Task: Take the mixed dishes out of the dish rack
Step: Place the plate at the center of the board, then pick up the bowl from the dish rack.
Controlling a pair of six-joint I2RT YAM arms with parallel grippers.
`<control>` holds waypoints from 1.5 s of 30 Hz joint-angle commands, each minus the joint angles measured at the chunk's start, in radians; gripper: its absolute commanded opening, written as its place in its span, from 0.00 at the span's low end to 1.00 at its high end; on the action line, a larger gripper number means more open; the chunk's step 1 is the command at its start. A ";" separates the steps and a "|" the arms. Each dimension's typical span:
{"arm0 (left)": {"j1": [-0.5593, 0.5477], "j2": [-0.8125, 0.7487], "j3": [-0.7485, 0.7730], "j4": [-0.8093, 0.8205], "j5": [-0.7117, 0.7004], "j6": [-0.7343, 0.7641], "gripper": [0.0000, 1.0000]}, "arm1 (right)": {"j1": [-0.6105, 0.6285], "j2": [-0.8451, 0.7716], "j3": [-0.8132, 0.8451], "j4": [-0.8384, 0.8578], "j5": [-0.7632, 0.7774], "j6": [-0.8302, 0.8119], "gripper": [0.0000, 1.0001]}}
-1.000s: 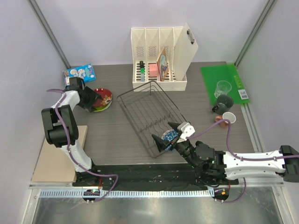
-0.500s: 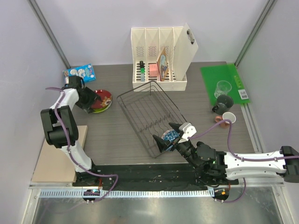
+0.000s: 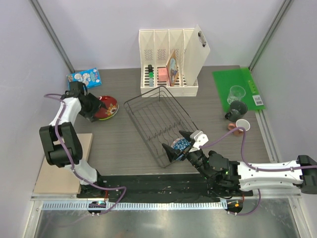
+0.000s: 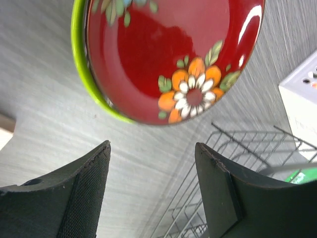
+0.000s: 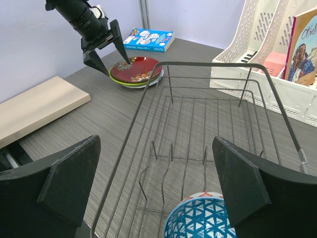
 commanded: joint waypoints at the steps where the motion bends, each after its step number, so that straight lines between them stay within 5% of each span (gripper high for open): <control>1: 0.000 -0.111 -0.048 0.000 0.023 -0.014 0.68 | -0.004 -0.016 0.001 0.056 0.013 0.014 1.00; 9: -0.159 -0.404 -0.099 0.043 -0.029 0.012 0.70 | -0.014 0.033 0.069 -0.001 0.132 0.011 1.00; 11: -0.242 -0.458 -0.107 0.055 -0.088 0.029 0.79 | -0.027 0.039 0.089 0.004 0.169 0.018 1.00; 12: -0.325 -0.500 -0.110 0.063 -0.115 0.031 1.00 | -0.037 0.038 0.098 -0.019 0.161 0.025 1.00; 17: -0.476 -0.564 -0.206 0.234 0.021 -0.006 1.00 | -0.090 -0.002 0.175 -0.095 0.190 0.043 1.00; 19: -0.594 -0.571 -0.211 0.273 -0.037 0.055 1.00 | -0.096 -0.028 0.172 -0.073 0.218 0.034 1.00; 30: -1.193 -0.381 -0.094 0.253 -0.583 0.464 0.99 | -0.104 -0.291 0.132 -0.058 0.351 -0.054 1.00; 36: -1.328 -0.277 -0.068 0.288 -0.665 0.506 0.86 | -0.106 -0.307 0.130 -0.108 0.353 -0.017 1.00; 45: -1.439 -0.139 -0.087 0.391 -0.718 0.582 0.84 | -0.106 -0.314 0.106 -0.141 0.327 0.021 1.00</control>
